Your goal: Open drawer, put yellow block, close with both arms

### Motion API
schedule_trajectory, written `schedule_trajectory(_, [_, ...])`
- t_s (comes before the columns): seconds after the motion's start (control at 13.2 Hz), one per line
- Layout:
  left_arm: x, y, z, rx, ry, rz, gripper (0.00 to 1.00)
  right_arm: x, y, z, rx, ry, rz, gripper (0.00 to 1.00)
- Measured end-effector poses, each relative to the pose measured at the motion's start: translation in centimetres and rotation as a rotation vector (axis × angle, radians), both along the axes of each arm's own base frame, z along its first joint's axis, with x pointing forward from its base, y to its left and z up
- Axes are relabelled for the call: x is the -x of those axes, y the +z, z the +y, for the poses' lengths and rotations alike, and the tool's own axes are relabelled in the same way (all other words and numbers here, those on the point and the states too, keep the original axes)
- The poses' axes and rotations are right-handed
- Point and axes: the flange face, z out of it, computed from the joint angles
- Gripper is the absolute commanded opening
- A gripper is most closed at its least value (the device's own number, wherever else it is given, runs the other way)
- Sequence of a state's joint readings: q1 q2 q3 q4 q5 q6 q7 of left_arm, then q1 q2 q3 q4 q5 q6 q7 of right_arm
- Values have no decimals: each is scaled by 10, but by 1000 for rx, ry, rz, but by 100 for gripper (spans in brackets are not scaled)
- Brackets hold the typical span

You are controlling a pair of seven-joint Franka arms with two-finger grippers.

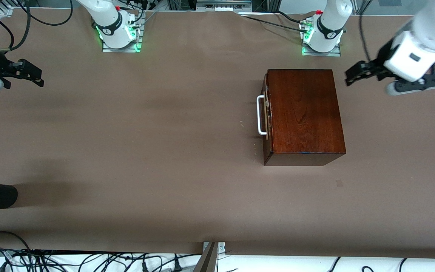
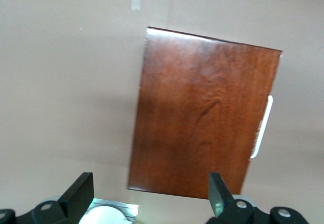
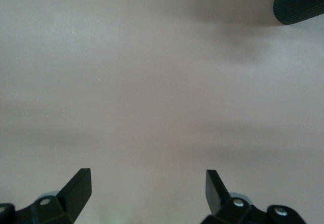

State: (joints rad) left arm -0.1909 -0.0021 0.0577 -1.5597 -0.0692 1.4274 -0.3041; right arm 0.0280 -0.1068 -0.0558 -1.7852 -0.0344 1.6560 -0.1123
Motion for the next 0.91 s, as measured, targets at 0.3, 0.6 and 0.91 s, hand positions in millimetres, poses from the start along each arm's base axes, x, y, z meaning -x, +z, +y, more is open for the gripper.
schedule_trajectory(0.3, [-2, -1, 24, -7, -72, -9, 100, 0, 0, 0, 0, 0, 0, 100])
schedule_trajectory(0.6, [-2, -1, 24, -8, -75, -10, 100, 0, 0, 0, 0, 0, 0, 100])
schedule_trajectory(0.91, [-2, -1, 24, -8, -75, -10, 100, 0, 0, 0, 0, 0, -1, 100])
